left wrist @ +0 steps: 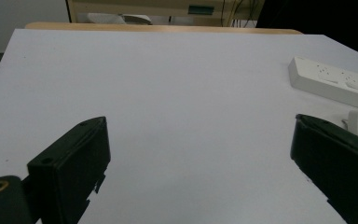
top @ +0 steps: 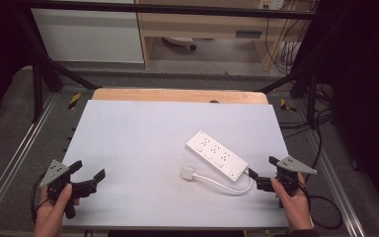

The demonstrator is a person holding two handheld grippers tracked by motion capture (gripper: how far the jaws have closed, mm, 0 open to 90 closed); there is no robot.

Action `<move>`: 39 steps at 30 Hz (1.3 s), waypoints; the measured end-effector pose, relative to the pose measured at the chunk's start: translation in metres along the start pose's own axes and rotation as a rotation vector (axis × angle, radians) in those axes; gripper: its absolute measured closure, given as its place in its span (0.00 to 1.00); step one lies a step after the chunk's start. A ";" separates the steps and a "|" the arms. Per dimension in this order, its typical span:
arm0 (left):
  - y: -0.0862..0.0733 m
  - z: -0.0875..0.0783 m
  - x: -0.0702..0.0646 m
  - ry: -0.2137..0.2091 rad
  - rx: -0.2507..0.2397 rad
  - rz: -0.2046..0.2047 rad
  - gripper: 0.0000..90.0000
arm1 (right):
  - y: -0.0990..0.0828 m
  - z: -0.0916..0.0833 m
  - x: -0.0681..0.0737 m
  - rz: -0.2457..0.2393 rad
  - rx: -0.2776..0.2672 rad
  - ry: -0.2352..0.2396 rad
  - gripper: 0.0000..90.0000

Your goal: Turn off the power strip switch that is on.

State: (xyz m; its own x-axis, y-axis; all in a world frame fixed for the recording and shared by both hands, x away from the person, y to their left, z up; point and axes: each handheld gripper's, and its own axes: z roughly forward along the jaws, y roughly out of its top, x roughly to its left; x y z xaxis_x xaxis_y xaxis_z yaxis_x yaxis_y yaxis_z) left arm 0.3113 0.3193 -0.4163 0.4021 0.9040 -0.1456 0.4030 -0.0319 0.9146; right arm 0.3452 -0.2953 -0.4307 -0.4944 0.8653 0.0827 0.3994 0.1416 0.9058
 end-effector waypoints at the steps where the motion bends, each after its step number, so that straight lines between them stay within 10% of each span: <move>1: 0.000 0.000 0.000 0.000 0.001 -0.001 0.05 | 0.000 0.000 0.000 0.000 0.000 0.000 0.05; 11: 0.001 0.002 -0.004 -0.012 0.002 0.016 0.05 | 0.007 -0.002 0.012 0.005 0.013 0.069 0.05; 39: 0.001 0.004 -0.007 -0.029 0.021 0.019 0.05 | 0.034 0.011 0.036 -0.040 -0.037 0.078 0.03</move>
State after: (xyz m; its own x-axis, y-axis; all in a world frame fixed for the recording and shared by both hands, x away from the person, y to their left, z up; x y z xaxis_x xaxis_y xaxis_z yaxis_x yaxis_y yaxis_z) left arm 0.3119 0.3116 -0.4157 0.4336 0.8903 -0.1395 0.4123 -0.0584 0.9092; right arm 0.3500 -0.2541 -0.4014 -0.5686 0.8190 0.0770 0.3503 0.1564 0.9235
